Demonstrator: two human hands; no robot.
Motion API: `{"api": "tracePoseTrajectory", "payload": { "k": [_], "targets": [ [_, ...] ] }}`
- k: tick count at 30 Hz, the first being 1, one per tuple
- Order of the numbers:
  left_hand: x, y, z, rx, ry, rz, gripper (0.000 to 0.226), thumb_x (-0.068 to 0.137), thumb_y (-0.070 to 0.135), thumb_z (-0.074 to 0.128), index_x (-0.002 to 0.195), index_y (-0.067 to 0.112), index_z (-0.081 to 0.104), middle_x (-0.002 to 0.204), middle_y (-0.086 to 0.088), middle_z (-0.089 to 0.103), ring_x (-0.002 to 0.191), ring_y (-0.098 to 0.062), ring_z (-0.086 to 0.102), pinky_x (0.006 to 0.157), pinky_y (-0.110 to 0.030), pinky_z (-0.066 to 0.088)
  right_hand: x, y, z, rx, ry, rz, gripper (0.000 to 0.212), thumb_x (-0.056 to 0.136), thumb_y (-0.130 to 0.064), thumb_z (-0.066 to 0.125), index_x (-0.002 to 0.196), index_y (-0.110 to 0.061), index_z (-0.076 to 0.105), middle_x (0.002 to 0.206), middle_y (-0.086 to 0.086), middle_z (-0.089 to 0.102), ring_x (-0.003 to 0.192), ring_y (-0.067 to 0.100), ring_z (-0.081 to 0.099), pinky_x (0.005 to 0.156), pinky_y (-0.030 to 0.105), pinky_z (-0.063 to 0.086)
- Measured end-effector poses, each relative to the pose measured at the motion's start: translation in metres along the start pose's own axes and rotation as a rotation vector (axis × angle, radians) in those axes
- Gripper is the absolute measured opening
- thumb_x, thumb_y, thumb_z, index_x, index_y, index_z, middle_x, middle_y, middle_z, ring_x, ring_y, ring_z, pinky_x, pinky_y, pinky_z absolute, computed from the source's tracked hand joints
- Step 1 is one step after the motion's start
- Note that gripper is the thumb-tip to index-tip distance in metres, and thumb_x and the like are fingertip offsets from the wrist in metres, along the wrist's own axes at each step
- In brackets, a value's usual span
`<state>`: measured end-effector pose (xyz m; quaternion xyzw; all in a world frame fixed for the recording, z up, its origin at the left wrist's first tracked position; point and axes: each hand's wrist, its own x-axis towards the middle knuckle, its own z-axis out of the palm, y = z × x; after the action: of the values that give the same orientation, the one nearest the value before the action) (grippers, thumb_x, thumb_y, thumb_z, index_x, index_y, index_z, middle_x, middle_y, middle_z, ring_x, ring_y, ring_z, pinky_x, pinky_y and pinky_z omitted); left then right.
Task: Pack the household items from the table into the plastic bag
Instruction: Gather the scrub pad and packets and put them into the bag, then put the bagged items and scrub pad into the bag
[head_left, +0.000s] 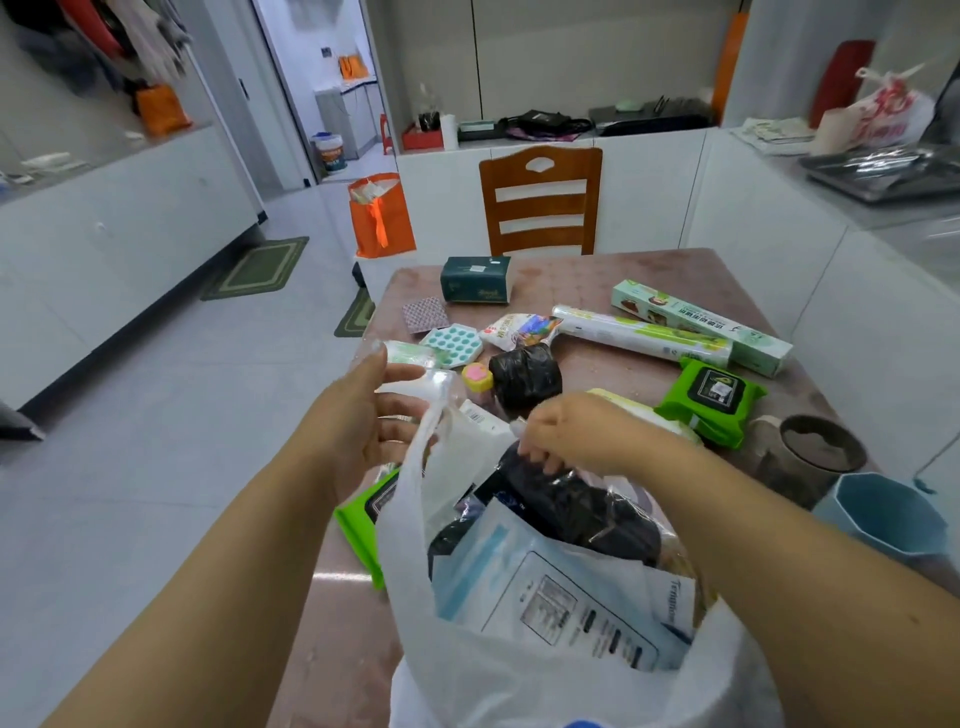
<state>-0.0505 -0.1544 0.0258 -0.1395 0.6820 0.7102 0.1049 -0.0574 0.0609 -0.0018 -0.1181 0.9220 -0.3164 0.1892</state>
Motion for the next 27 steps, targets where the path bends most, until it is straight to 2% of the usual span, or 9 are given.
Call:
{"api": "tracePoseTrajectory", "payload": {
  "k": [2,6,11,14,17,19,22,24,27],
  "targets": [
    [0.014,0.004,-0.011,0.063,0.091,0.015,0.051,0.101,0.048,0.028,0.106,0.009,0.061,0.073,-0.014,0.065,0.049,-0.020,0.060,0.043,-0.024,0.049,0.020,0.005,-0.009,0.154,0.098,0.031,0.032,0.095,-0.036,0.051,0.085,-0.011,0.068,0.083,0.006,0.072,0.071,0.021,0.069,0.067,0.031,0.051],
    [0.048,0.004,-0.037,0.054,0.241,-0.023,0.044,0.101,0.043,0.033,0.096,0.007,0.059,0.085,-0.015,0.063,0.068,-0.025,0.059,0.059,-0.033,0.051,0.053,0.009,-0.014,0.221,0.065,0.075,0.030,0.094,-0.032,0.054,0.092,-0.005,0.067,0.085,0.010,0.072,0.073,0.021,0.070,0.061,0.026,0.051],
    [0.102,-0.017,-0.060,0.100,0.321,-0.074,0.033,0.098,0.030,0.047,0.109,0.000,0.055,0.094,-0.016,0.058,0.091,-0.029,0.057,0.083,-0.040,0.051,0.095,0.007,-0.010,0.348,0.106,0.125,0.027,0.092,-0.034,0.057,0.089,-0.009,0.067,0.083,0.010,0.074,0.072,0.024,0.071,0.076,0.036,0.058],
    [0.142,-0.036,-0.070,0.146,0.337,-0.111,0.037,0.094,0.026,0.057,0.118,-0.002,0.055,0.085,-0.012,0.054,0.091,-0.029,0.054,0.082,-0.038,0.047,0.120,0.004,-0.007,0.388,0.132,0.139,0.023,0.092,-0.033,0.058,0.087,-0.012,0.066,0.085,0.012,0.074,0.067,0.020,0.067,0.072,0.033,0.056],
    [0.185,-0.055,-0.078,0.302,0.376,-0.139,0.045,0.088,0.025,0.064,0.118,-0.008,0.055,0.103,-0.021,0.060,0.092,-0.034,0.058,0.079,-0.038,0.049,0.140,0.006,-0.005,0.423,0.157,0.159,0.018,0.091,-0.029,0.059,0.086,-0.013,0.066,0.085,0.014,0.074,0.068,0.021,0.067,0.069,0.032,0.056],
    [0.211,-0.066,-0.083,0.537,0.437,-0.182,0.043,0.085,0.022,0.062,0.116,-0.008,0.056,0.109,-0.024,0.062,0.094,-0.038,0.061,0.078,-0.039,0.050,0.151,0.009,-0.007,0.438,0.180,0.175,0.017,0.091,-0.027,0.059,0.085,-0.013,0.066,0.084,0.014,0.074,0.069,0.022,0.068,0.069,0.032,0.055],
    [0.239,-0.080,-0.095,0.767,0.543,-0.245,0.049,0.086,0.027,0.055,0.125,-0.002,0.047,0.125,-0.022,0.056,0.112,-0.040,0.055,0.091,-0.043,0.046,0.163,0.015,-0.010,0.463,0.202,0.214,0.015,0.091,-0.025,0.060,0.085,-0.014,0.066,0.083,0.013,0.074,0.069,0.022,0.068,0.067,0.030,0.055],
    [0.255,-0.086,-0.103,0.751,0.542,-0.249,0.053,0.092,0.034,0.048,0.131,-0.002,0.042,0.131,-0.022,0.053,0.119,-0.041,0.050,0.096,-0.045,0.043,0.171,0.021,-0.012,0.464,0.206,0.243,0.014,0.092,-0.025,0.059,0.089,-0.013,0.066,0.083,0.012,0.073,0.069,0.021,0.069,0.066,0.029,0.054],
    [0.285,-0.090,-0.111,0.651,0.446,-0.240,0.051,0.099,0.031,0.034,0.134,-0.005,0.042,0.134,-0.026,0.050,0.120,-0.043,0.049,0.101,-0.044,0.040,0.181,0.031,-0.014,0.470,0.219,0.266,0.015,0.092,-0.025,0.060,0.090,-0.011,0.066,0.082,0.011,0.073,0.068,0.020,0.068,0.065,0.028,0.053]
  ]
}}
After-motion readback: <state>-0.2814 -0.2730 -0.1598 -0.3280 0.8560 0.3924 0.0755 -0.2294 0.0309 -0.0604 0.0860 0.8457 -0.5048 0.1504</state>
